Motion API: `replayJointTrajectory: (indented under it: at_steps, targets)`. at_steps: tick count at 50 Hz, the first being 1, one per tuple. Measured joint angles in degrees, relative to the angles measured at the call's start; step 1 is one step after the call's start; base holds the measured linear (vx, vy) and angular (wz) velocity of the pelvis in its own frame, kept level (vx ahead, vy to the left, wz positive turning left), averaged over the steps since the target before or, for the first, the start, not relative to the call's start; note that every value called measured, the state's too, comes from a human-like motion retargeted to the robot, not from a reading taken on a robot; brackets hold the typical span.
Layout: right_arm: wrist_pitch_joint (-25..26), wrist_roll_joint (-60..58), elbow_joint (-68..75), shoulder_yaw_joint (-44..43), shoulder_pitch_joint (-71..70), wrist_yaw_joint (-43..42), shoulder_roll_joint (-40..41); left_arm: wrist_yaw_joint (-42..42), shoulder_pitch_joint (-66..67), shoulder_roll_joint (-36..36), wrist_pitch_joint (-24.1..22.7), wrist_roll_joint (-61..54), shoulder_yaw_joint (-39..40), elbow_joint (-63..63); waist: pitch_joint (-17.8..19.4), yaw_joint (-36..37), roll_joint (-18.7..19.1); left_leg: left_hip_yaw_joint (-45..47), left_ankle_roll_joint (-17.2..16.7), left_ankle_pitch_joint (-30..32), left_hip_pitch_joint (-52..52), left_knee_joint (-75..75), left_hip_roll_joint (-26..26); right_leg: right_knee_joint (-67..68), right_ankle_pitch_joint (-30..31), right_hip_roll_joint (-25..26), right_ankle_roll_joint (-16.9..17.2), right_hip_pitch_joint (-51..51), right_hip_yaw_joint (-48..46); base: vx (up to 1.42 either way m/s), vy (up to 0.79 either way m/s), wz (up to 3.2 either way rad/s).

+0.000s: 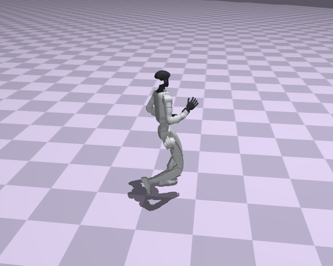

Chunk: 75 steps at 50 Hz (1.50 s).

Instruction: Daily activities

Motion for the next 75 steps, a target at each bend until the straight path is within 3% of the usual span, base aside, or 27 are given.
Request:
replayJointTrajectory:
  at_steps: [4,8,12,17,20,22,25,28,30,33,35,38,42,45,50,53,55,57,61,65,71,75]
  targets:
    - [-0.4,-0.1,6.5,2.6,-0.3,2.9,1.2,2.1,-8.4,-1.0,2.3,3.3,-2.0,10.1,0.1,-4.6,2.2,-0.5,-0.1,-5.4,6.1,0.5,2.8,5.5,-6.8,2.0,-4.1,-10.4,0.0,0.79,0.03,-0.71]
    - [-0.8,2.0,7.9,3.1,3.3,4.5,-0.6,1.9,-13.3,-0.9,2.3,3.8,-2.6,9.6,-1.9,-9.4,6.5,-1.2,-3.4,-3.8,13.6,-4.1,7.2,-0.5,-12.5,6.8,-6.5,-19.9,-2.9,0.81,0.02,-0.81]
    - [-0.5,4.1,7.2,2.0,9.1,4.3,-3.4,2.1,-15.0,1.2,0.0,2.4,-0.7,1.5,-4.5,-13.3,10.2,-0.8,-9.9,8.3,19.9,-8.6,11.5,-15.5,-11.8,12.5,-5.0,-24.7,-5.9,0.77,0.01,-0.71]
    - [0.6,6.1,8.5,1.8,15.7,3.5,-4.7,2.2,-14.6,2.5,-3.4,-0.8,1.9,-7.8,-7.2,-13.2,14.2,-3.3,-18.6,28.0,21.3,-5.9,15.3,-36.5,-4.0,20.2,-1.0,-24.0,-8.5,0.64,0.04,-0.82]
    - [0.9,7.7,9.5,1.6,17.7,3.0,-4.3,1.9,-14.1,2.4,-4.4,-2.5,2.6,-11.1,-7.2,-11.0,16.5,-5.6,-22.4,33.4,19.8,1.7,17.4,-44.5,-0.6,24.2,0.1,-20.7,-10.1,0.58,0.10,-0.80]
    - [1.0,8.0,9.8,1.4,18.1,2.6,-4.1,1.9,-13.4,1.9,-4.6,-3.0,3.0,-12.2,-6.7,-9.2,17.4,-6.6,-23.3,34.2,18.8,8.6,18.4,-44.0,-1.7,25.2,-1.0,-18.7,-10.9,0.60,0.15,-0.74]
    - [1.1,6.4,10.2,1.0,18.1,1.5,-3.8,2.1,-10.8,-0.1,-4.2,-2.6,3.4,-11.9,-6.5,-5.7,18.3,-7.1,-23.3,31.5,16.1,20.5,20.3,-37.5,-10.6,25.1,-5.1,-17.0,-11.9,0.63,0.18,-0.66]
    - [1.9,3.1,11.6,-0.6,14.1,0.1,-3.6,1.8,-9.6,-1.3,-1.7,-2.3,4.5,-6.4,-4.2,-3.1,17.2,-8.1,-20.3,26.2,12.8,30.6,22.2,-32.4,-23.9,23.6,-9.7,-12.5,-11.3,0.66,0.18,-0.24]
    - [2.3,1.0,13.1,-1.7,9.5,-0.4,-2.5,1.3,-10.6,-2.0,0.4,-2.4,5.4,0.1,-1.4,-1.2,15.2,-7.9,-16.1,21.2,10.0,35.1,23.3,-30.6,-29.4,22.2,-10.3,-8.6,-9.7,0.67,0.17,-0.10]
    - [2.5,1.4,11.7,-4.3,5.6,0.5,0.1,-0.9,-9.4,-3.0,1.3,-4.2,6.5,5.9,0.1,3.0,12.9,-7.1,-10.7,14.4,4.1,34.6,23.9,-31.6,-31.4,19.9,-9.4,-3.2,-7.4,0.69,0.18,-0.30]
    - [2.6,3.6,9.1,-6.2,4.6,1.5,1.7,-2.6,-7.6,-3.1,0.7,-6.2,7.0,7.2,-0.1,5.7,11.3,-6.3,-8.8,11.9,0.9,29.6,22.5,-33.2,-28.9,17.3,-7.7,0.4,-6.7,0.69,0.19,-0.50]
    - [2.2,7.4,4.8,-7.9,4.6,3.1,3.0,-4.8,-4.2,-3.3,-0.6,-9.2,7.4,7.6,-1.1,8.3,8.8,-4.7,-8.6,10.7,-1.3,16.3,17.8,-33.7,-19.1,12.3,-3.3,4.2,-6.1,0.66,0.20,-0.57]
    - [1.9,10.4,0.3,-9.0,4.3,4.8,3.0,-6.5,-0.9,-3.7,-1.5,-12.6,7.2,9.5,-2.5,8.2,4.5,-3.9,-10.5,15.3,-1.3,-5.8,8.1,-30.9,-7.8,4.4,2.1,5.8,-4.2,0.57,0.19,-0.45]
    - [2.0,10.8,-1.4,-9.3,3.5,5.5,2.8,-7.2,0.2,-4.1,-1.8,-14.6,6.8,11.8,-3.0,6.7,1.3,-4.7,-10.6,19.4,1.3,-19.2,0.6,-26.1,-3.4,-1.4,4.1,5.8,-2.3,0.51,0.16,-0.45]
    - [3.0,8.9,0.0,-9.2,3.1,5.9,3.5,-7.4,-0.2,-4.9,-1.0,-15.6,5.4,17.7,-2.6,4.0,-1.4,-4.2,-3.7,11.1,3.3,-15.5,-5.8,-13.0,2.7,-7.2,5.3,5.6,0.7,0.49,0.13,-0.63]
    - [4.0,8.6,5.9,-8.4,2.2,6.4,5.4,-7.7,-4.4,-4.9,-0.3,-16.0,4.9,24.3,-1.5,2.9,-1.6,-3.2,-0.2,5.9,6.2,-13.2,-6.5,-5.5,6.8,-8.7,4.7,3.1,2.5,0.45,0.12,-0.85]
    - [4.8,9.4,11.6,-7.5,2.1,7.3,6.7,-8.2,-7.5,-4.9,0.0,-16.2,4.1,27.6,-1.0,1.9,-1.5,-2.7,0.8,3.8,8.7,-13.3,-6.6,-1.5,6.1,-10.0,2.9,0.5,2.9,0.45,0.10,-0.92]
    - [5.6,10.6,18.7,-6.2,2.4,8.5,7.5,-9.0,-10.3,-5.1,0.3,-17.0,3.2,29.5,-1.0,0.7,-1.0,-2.6,0.6,2.7,11.7,-15.1,-6.1,0.6,1.0,-11.1,0.0,-2.4,2.1,0.45,0.07,-0.96]
    - [6.8,12.3,34.6,-3.0,3.1,10.6,8.4,-11.3,-15.4,-5.1,0.1,-19.2,1.2,31.0,-2.1,-2.3,1.1,-3.1,-1.6,3.1,18.5,-21.9,-3.6,-1.7,-12.0,-10.1,-4.5,-7.8,-1.6,0.46,0.02,-0.91]
    - [7.9,12.0,48.8,-0.5,3.8,11.3,8.3,-13.7,-20.3,-4.5,-0.9,-21.7,-1.3,31.5,-3.6,-5.5,3.6,-3.9,-4.5,4.5,24.7,-29.1,-0.6,-12.2,-20.2,-5.8,-5.1,-12.0,-5.9,0.44,-0.02,-0.70]
    - [10.2,9.7,67.1,1.7,4.0,9.8,8.8,-15.5,-27.9,-3.0,-3.3,-22.5,-5.8,34.7,-6.7,-7.8,6.7,-4.0,-7.3,6.2,29.9,-37.3,3.9,-35.0,-19.6,3.1,-1.0,-16.5,-8.5,0.39,-0.05,-0.49]
    - [11.6,8.3,77.2,2.3,3.8,9.4,9.3,-16.7,-31.3,-3.0,-3.8,-21.7,-8.3,38.6,-8.2,-7.3,7.6,-4.1,-8.0,4.6,31.3,-37.8,5.5,-43.4,-18.1,6.4,0.3,-16.4,-9.3,0.36,-0.08,-0.43]
